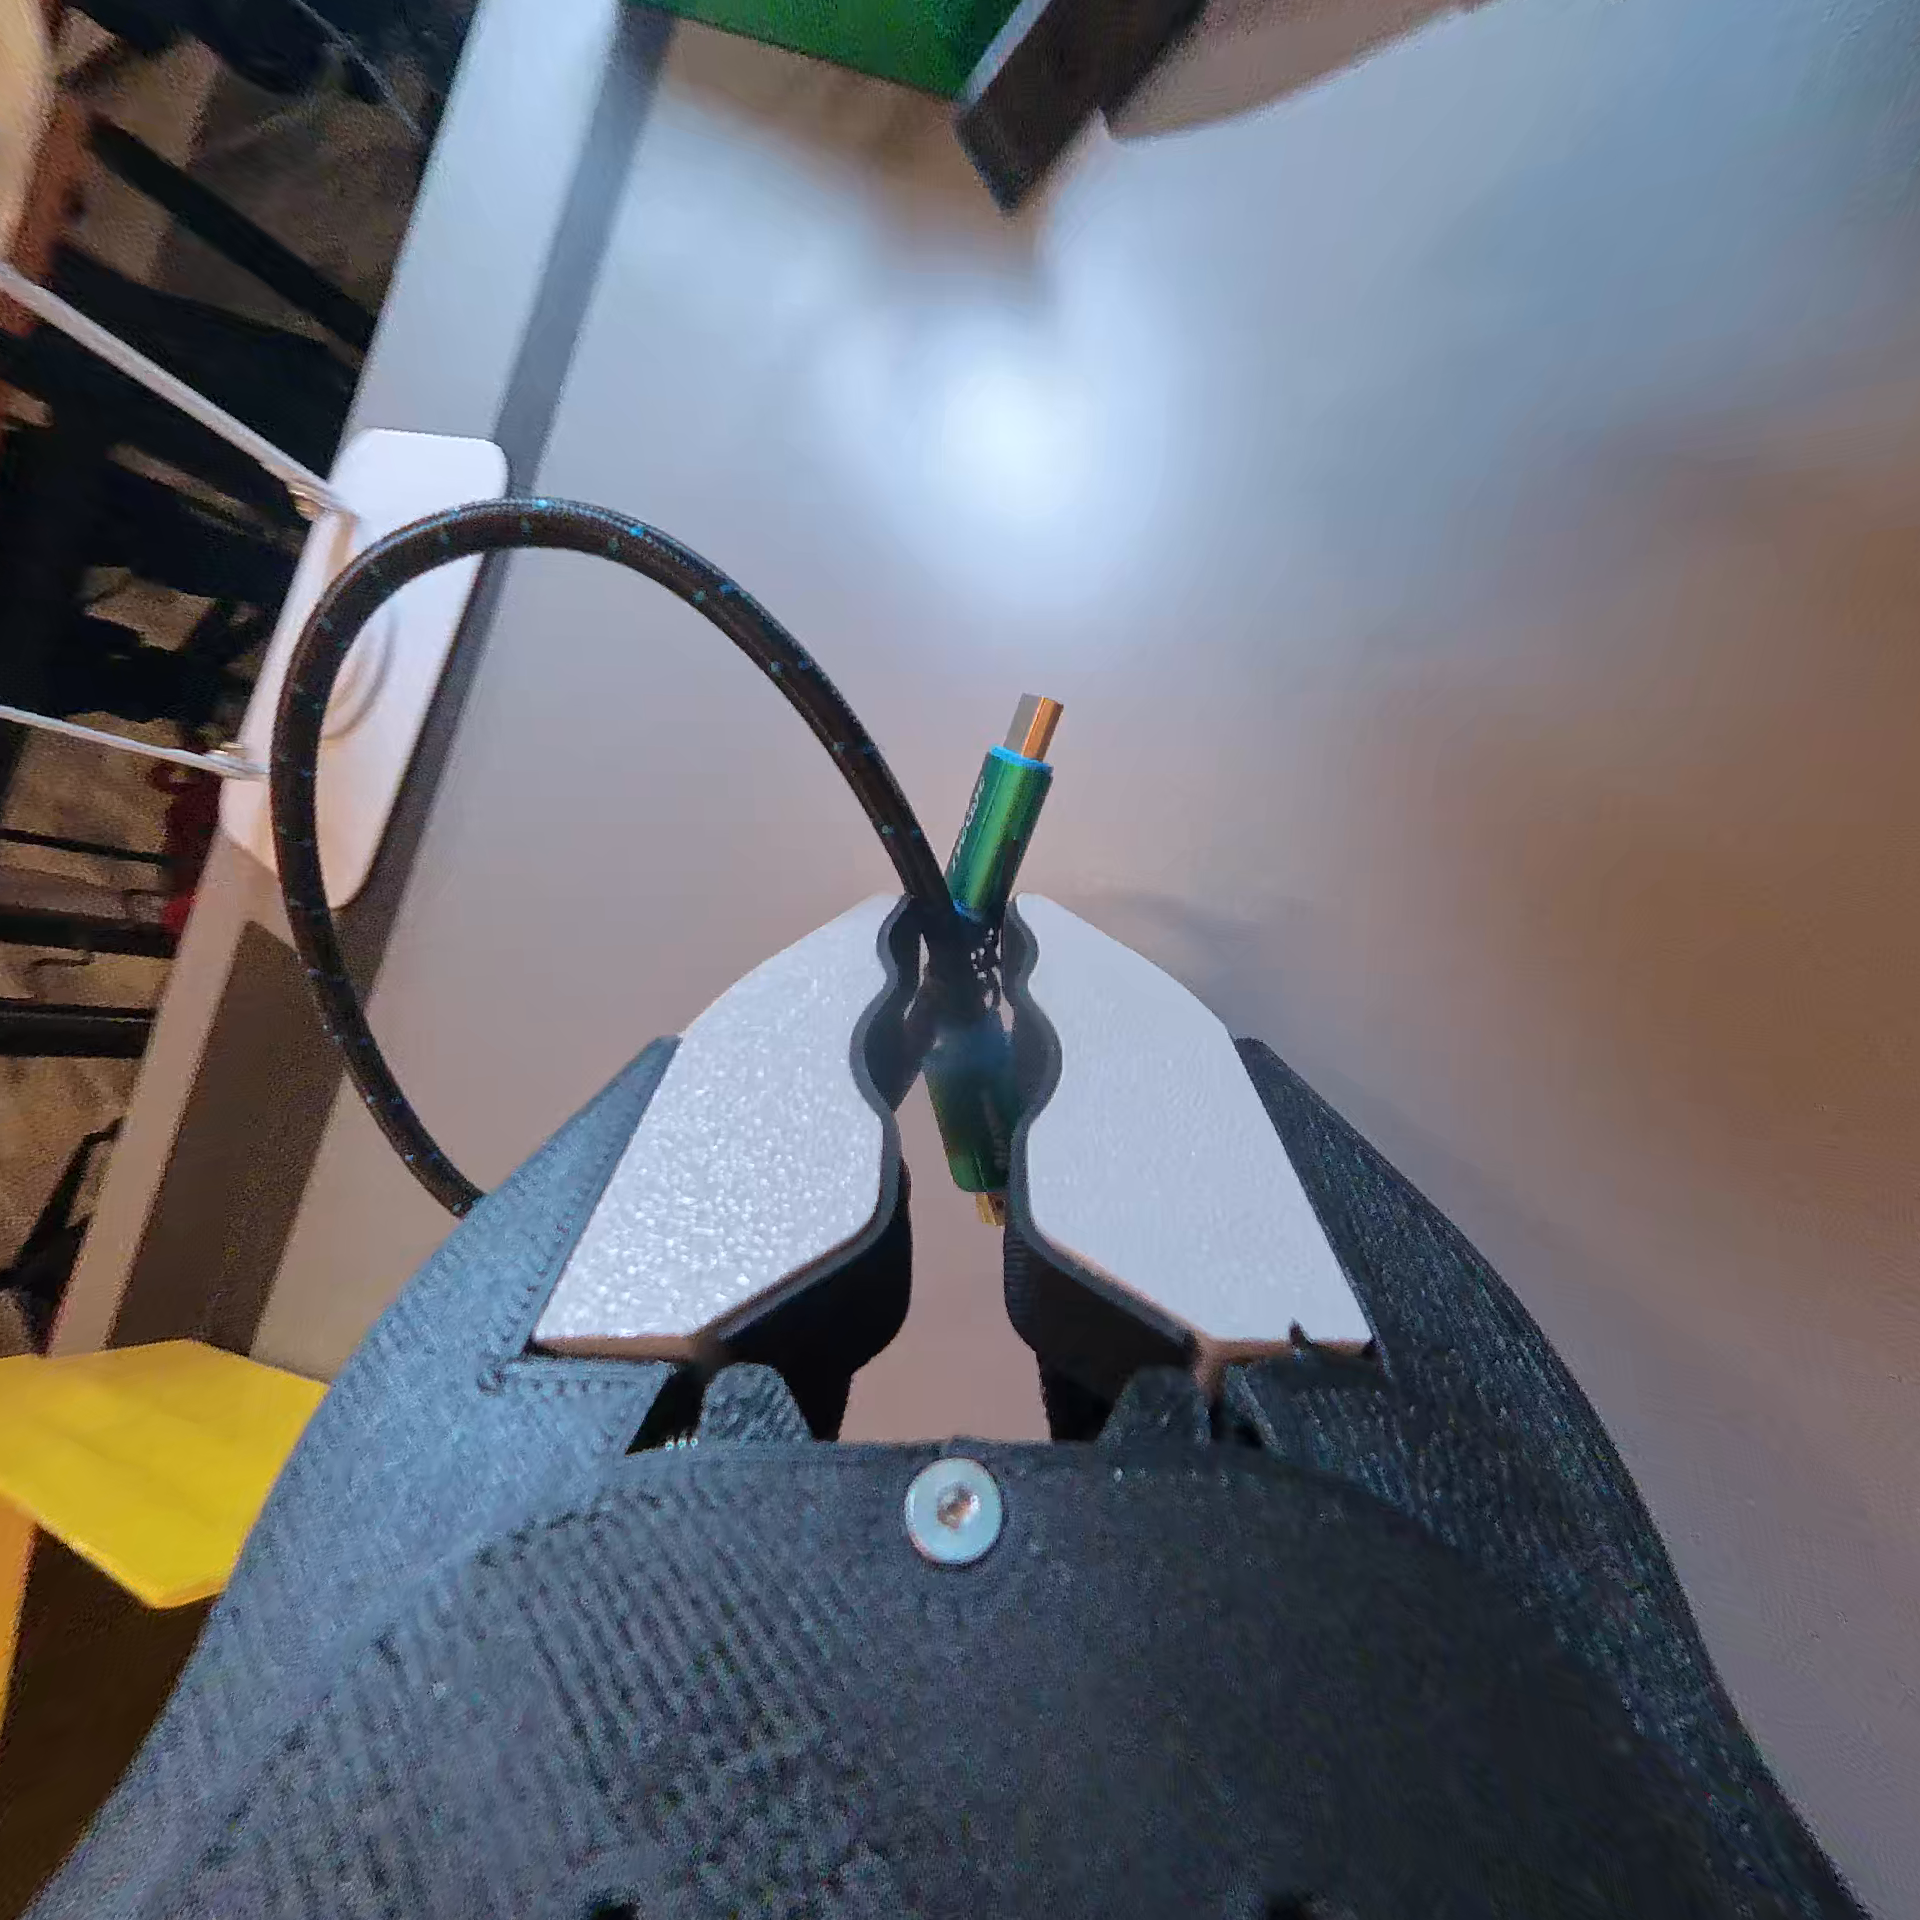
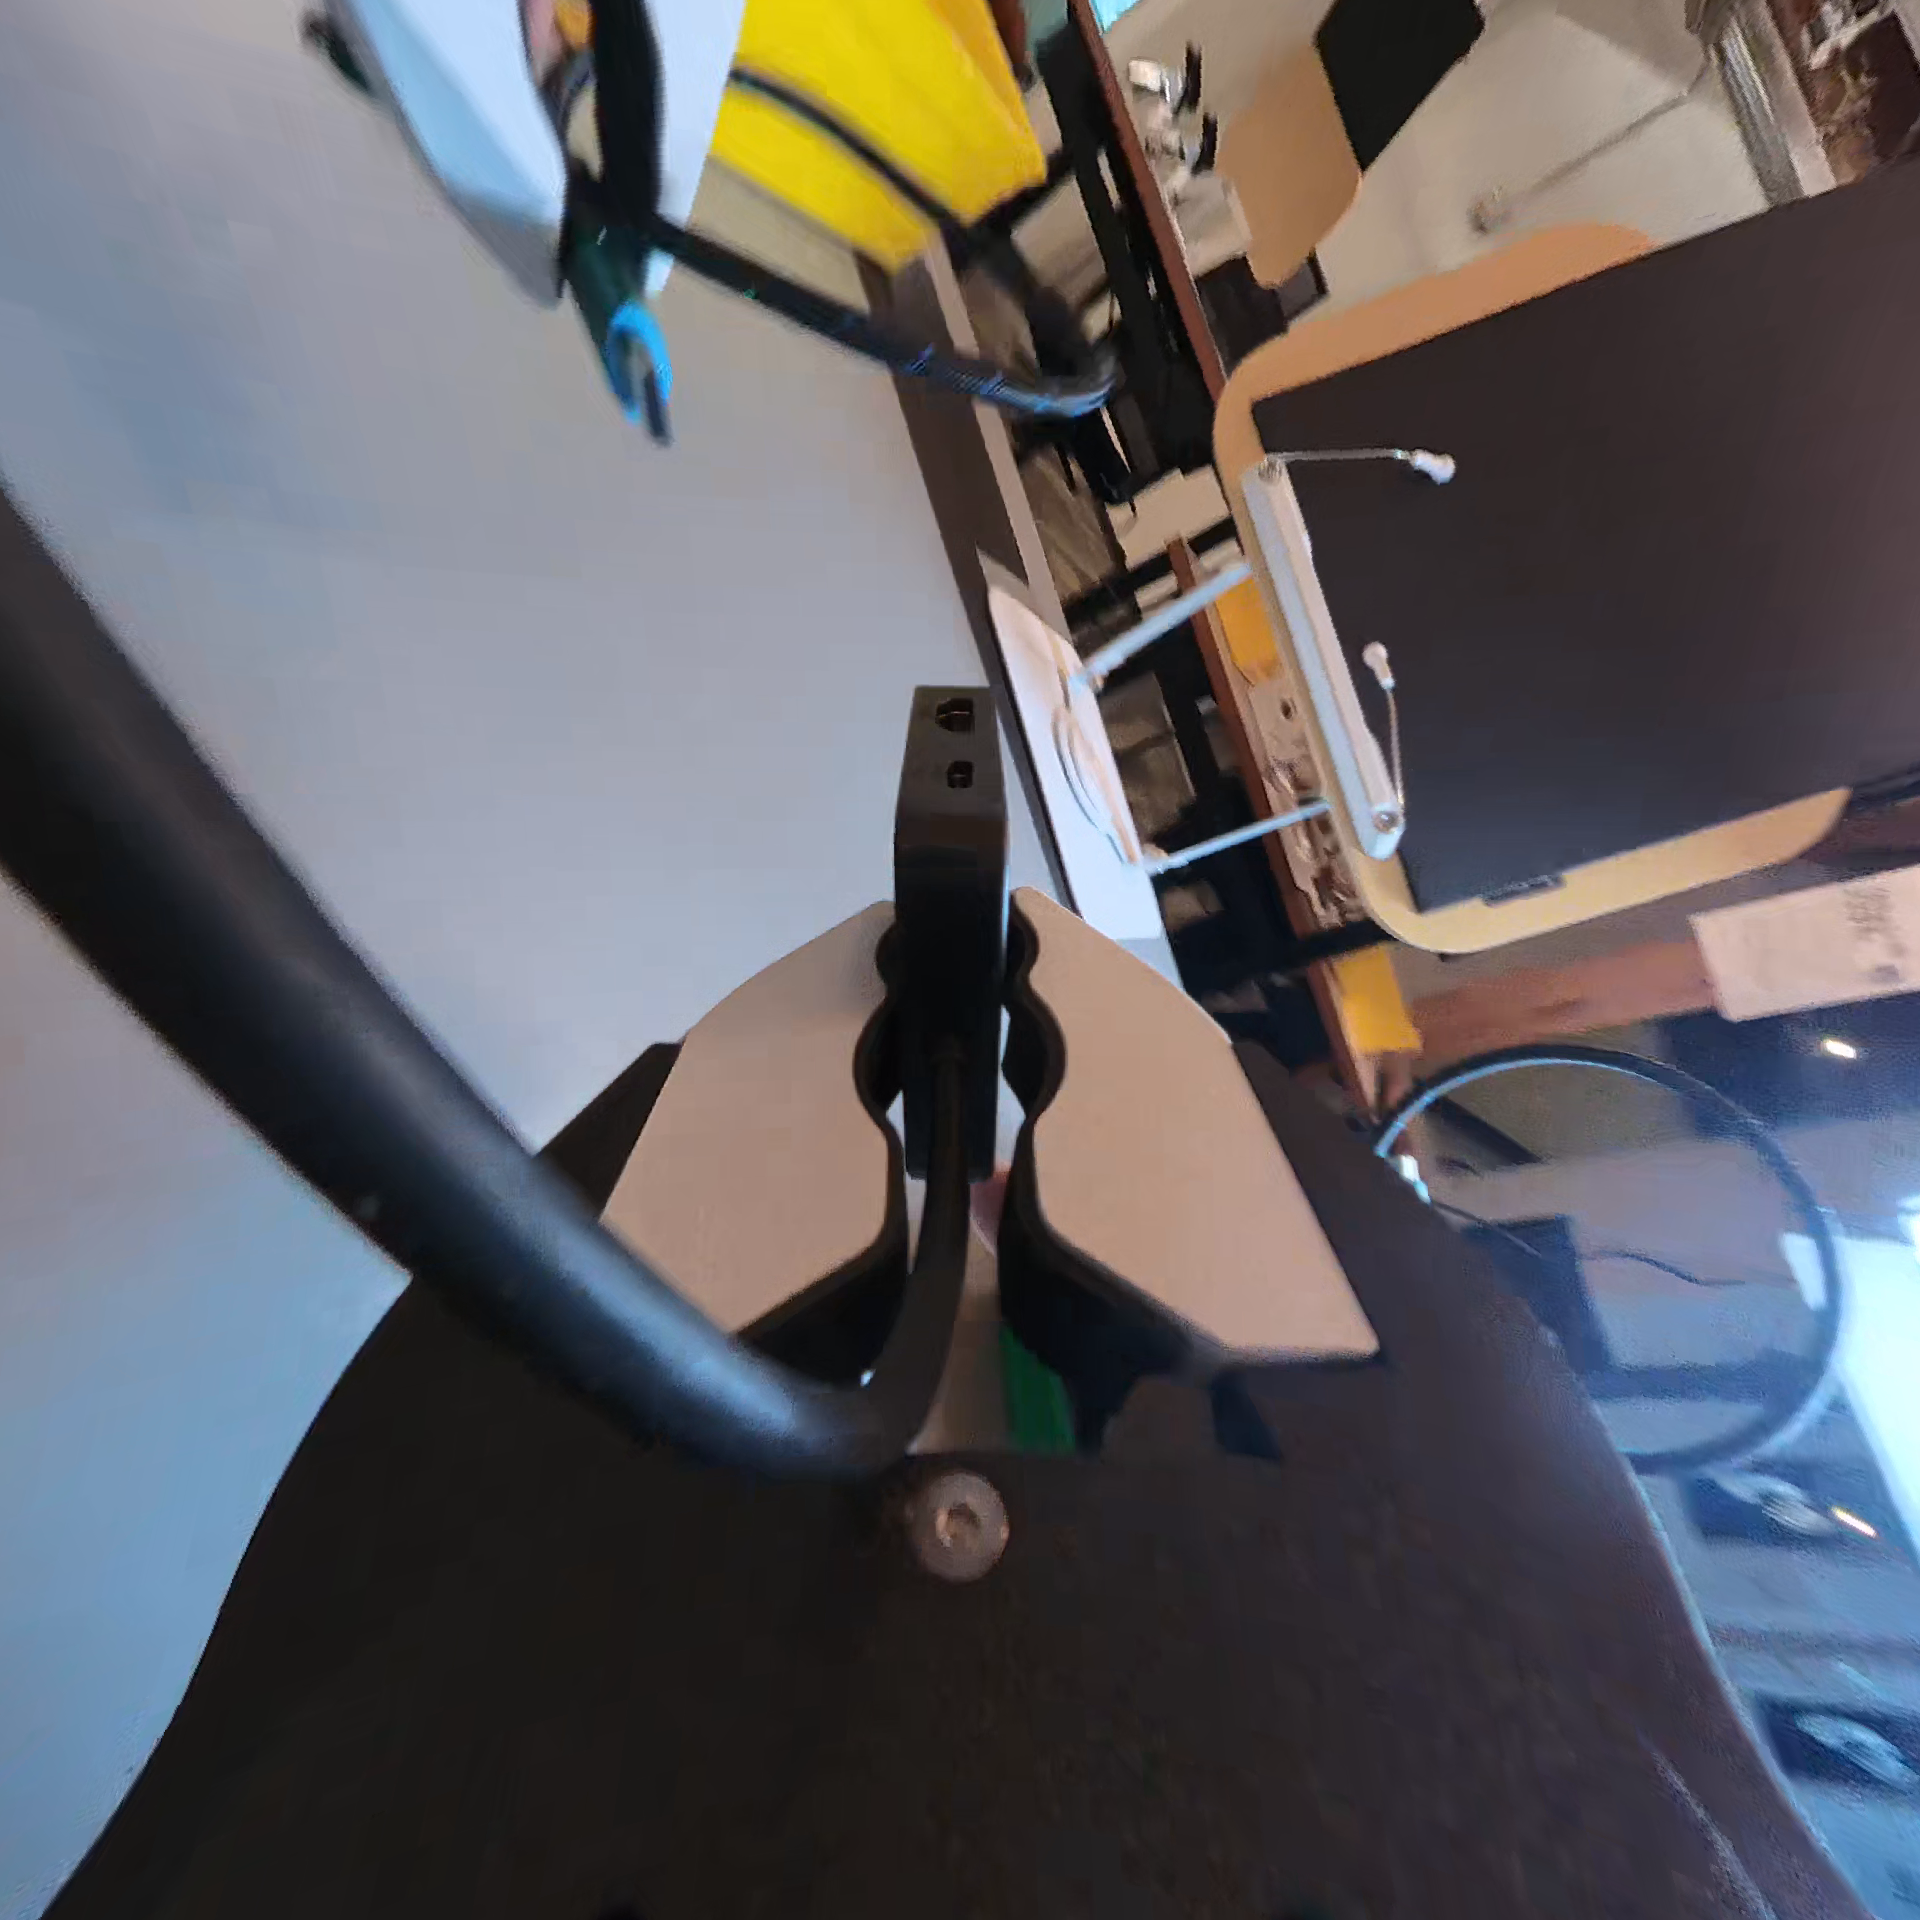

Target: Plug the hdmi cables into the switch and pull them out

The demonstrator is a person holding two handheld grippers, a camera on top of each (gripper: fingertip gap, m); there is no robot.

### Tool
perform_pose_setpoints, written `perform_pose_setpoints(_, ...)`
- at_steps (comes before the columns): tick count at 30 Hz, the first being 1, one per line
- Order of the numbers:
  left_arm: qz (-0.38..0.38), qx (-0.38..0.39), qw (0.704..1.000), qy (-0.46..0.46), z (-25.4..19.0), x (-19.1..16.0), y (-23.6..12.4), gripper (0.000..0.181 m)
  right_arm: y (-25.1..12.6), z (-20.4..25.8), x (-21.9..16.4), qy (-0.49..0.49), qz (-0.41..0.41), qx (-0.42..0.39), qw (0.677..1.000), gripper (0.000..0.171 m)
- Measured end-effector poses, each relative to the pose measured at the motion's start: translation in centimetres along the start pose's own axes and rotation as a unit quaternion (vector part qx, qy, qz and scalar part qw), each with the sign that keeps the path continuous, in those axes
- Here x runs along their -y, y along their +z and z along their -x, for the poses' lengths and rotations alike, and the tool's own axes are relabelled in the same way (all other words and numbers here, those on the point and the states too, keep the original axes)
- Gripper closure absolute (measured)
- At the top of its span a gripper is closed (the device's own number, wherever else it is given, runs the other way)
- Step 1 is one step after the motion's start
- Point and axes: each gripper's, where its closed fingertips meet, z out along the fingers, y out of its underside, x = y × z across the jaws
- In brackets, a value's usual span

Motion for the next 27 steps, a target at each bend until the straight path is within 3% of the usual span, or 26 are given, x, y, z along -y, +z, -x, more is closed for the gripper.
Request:
perform_pose_setpoints(10, 0.038, 0.021, 0.999, 0.022, 0.7, 2.8, 3.6, 0.166, 3.0, 3.0, -3.0, -0.103, 0.203, 0.05, 0.972, 0.157)
perform_pose_setpoints(20, 0.078, 0.024, 0.996, 0.046, -0.1, 2.0, 4.7, 0.166, 3.3, 4.4, -2.1, -0.086, 0.216, 0.073, 0.97, 0.156)
perform_pose_setpoints(27, 0.09, 0.019, 0.994, 0.059, -0.4, 1.5, 4.9, 0.166, 3.1, 5.5, -1.1, -0.021, 0.15, 0.13, 0.98, 0.157)
